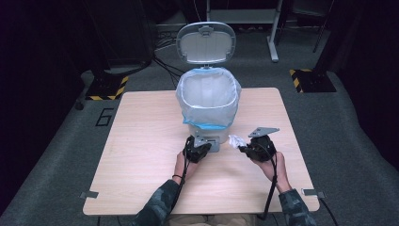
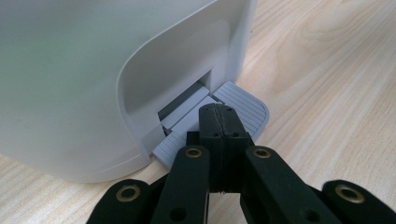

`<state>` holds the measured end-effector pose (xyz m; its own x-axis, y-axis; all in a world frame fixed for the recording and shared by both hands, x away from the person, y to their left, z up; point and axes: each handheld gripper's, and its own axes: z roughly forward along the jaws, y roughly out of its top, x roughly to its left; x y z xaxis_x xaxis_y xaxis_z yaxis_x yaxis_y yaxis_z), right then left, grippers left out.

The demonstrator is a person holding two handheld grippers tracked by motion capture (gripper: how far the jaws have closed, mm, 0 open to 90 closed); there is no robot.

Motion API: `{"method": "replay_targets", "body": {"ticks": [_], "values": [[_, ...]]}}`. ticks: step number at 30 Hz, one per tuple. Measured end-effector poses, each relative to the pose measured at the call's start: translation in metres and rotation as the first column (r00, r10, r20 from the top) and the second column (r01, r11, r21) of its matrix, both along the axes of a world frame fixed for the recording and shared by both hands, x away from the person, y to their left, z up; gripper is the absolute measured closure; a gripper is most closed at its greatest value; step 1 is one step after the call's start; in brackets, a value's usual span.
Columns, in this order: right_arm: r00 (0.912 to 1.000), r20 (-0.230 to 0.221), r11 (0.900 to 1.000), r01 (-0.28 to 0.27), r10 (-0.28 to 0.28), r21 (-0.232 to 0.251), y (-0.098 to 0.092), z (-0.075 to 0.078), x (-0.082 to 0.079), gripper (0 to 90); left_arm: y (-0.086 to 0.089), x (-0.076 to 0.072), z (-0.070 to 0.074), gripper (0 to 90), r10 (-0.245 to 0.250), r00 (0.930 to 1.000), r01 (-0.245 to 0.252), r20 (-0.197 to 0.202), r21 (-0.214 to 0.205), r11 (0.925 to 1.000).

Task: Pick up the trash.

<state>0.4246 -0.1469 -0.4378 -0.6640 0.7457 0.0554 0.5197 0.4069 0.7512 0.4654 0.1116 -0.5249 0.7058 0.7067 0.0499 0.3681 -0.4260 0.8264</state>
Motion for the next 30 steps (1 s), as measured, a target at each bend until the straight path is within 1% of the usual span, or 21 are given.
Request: {"method": "replay_targets", "body": {"ticks": [1, 6, 8, 16, 28, 30], "values": [[1.0, -0.001, 1.0, -0.003, 0.003, 0.002, 0.0, 0.003, 0.0, 84.1, 0.0, 0.0, 0.0, 90.0, 0.0, 1.0, 0.0, 0.0, 0.0, 1.0], [1.0, 0.002, 1.0, -0.006, 0.006, 0.007, -0.002, 0.01, 0.0, 84.1, 0.0, 0.0, 0.0, 90.0, 0.0, 1.0, 0.0, -0.001, 0.0, 1.0], [0.9999, 0.008, 0.9999, -0.008, 0.008, 0.011, -0.004, 0.016, 0.0, 84.1, 0.0, 0.0, 0.0, 90.0, 0.0, 1.0, 0.0, -0.001, -0.001, 1.0], [0.9998, 0.019, 0.9998, -0.008, 0.007, 0.016, -0.007, 0.031, 0.0, 84.1, 0.0, 0.0, 0.0, 90.0, 0.0, 1.0, 0.0, -0.001, -0.001, 1.0], [0.9992, 0.037, 0.9998, -0.015, 0.015, 0.013, -0.01, 0.049, 0.002, 84.1, 0.0, 0.0, 0.0, 90.0, 0.0, 1.0, 0.0, -0.005, -0.005, 1.0], [0.9993, 0.035, 0.9997, -0.015, 0.014, 0.018, -0.011, 0.052, 0.003, 84.1, 0.0, 0.0, 0.0, 90.0, 0.001, 1.0, -0.001, -0.005, -0.006, 1.0]]}}
